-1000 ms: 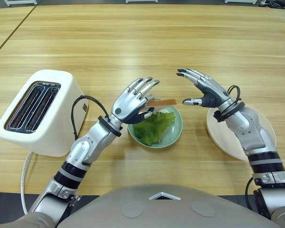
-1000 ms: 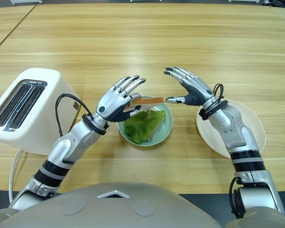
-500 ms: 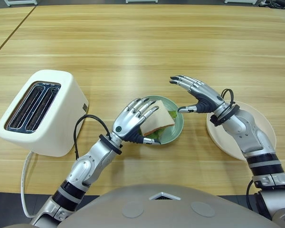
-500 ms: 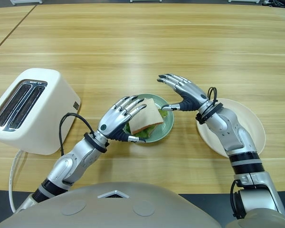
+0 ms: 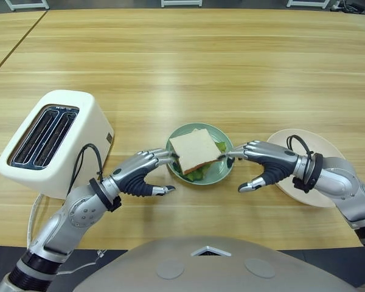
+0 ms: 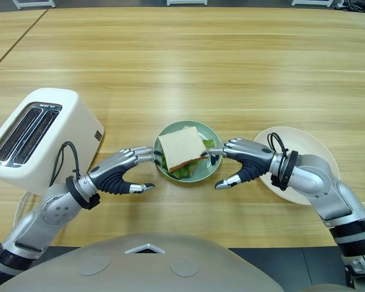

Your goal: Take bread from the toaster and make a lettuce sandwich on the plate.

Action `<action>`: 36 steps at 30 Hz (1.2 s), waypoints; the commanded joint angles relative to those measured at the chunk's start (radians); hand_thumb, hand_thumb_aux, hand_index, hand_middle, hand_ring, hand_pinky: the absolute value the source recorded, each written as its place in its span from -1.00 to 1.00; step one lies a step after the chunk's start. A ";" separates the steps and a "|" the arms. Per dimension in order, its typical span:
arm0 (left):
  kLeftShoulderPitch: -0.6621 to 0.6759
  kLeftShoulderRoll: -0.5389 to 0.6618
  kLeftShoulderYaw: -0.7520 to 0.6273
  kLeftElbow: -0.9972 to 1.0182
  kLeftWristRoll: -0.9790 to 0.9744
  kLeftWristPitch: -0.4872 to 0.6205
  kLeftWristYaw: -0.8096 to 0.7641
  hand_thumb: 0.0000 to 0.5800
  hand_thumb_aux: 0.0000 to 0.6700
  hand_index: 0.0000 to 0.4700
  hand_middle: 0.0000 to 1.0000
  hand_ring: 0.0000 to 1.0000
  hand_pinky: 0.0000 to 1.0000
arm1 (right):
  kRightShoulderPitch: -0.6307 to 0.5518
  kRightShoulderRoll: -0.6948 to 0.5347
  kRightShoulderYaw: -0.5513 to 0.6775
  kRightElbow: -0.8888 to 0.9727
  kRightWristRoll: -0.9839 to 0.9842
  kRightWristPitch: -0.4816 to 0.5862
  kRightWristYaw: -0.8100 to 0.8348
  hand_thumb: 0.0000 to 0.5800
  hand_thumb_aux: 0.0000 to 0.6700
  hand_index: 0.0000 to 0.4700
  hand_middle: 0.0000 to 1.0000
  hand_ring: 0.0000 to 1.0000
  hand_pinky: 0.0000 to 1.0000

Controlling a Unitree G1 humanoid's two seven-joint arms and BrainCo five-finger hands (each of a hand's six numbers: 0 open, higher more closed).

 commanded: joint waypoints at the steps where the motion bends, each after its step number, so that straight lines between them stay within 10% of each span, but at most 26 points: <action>1: -0.015 0.026 -0.072 0.101 -0.028 -0.036 -0.115 1.00 1.00 1.00 1.00 1.00 1.00 | 0.087 -0.055 0.069 -0.039 0.029 0.044 0.127 0.98 0.79 0.79 1.00 1.00 1.00; 10: -0.177 -0.051 -0.205 0.344 0.215 0.029 -0.173 1.00 1.00 1.00 1.00 1.00 1.00 | -0.142 0.112 0.275 0.207 -0.332 0.134 0.143 1.00 1.00 1.00 1.00 1.00 1.00; 22: -0.480 -0.182 -0.192 0.645 0.339 0.041 0.071 1.00 1.00 1.00 1.00 1.00 1.00 | -0.504 0.366 0.366 0.778 -0.382 -0.014 -0.124 1.00 1.00 1.00 1.00 1.00 1.00; 24: -0.471 -0.169 -0.178 0.624 0.341 0.029 0.106 1.00 1.00 1.00 1.00 1.00 1.00 | -0.515 0.366 0.347 0.774 -0.373 -0.043 -0.173 1.00 1.00 1.00 0.73 0.73 0.73; 25: -0.456 -0.161 -0.168 0.593 0.341 0.025 0.119 1.00 1.00 1.00 1.00 1.00 1.00 | -0.507 0.354 0.333 0.754 -0.363 -0.062 -0.189 0.96 0.73 0.73 -0.08 -0.08 -0.08; 27: -0.371 -0.149 -0.125 0.444 0.311 0.025 0.128 0.88 0.51 0.51 0.98 0.98 0.98 | -0.449 0.309 0.269 0.641 -0.291 -0.100 -0.206 0.61 0.11 0.11 -0.67 -0.67 -0.67; 28: -0.318 -0.144 -0.101 0.360 0.286 0.022 0.130 0.61 0.11 0.11 -0.54 -0.54 -0.54 | -0.408 0.284 0.232 0.568 -0.235 -0.112 -0.201 0.06 -0.37 -0.37 -0.86 -0.86 -0.86; 29: -0.250 -0.148 -0.065 0.264 0.244 0.024 0.138 -1.00 -1.00 -1.00 -1.00 -1.00 -1.00 | -0.356 0.260 0.182 0.475 -0.154 -0.118 -0.198 -1.00 -1.00 -1.00 -1.00 -1.00 -1.00; 36: 0.018 -0.308 0.117 0.049 -0.410 -0.028 0.161 -1.00 -1.00 -1.00 -1.00 -1.00 -1.00 | -0.134 0.331 0.068 0.154 0.297 0.075 -0.188 -1.00 -1.00 -1.00 -1.00 -1.00 -1.00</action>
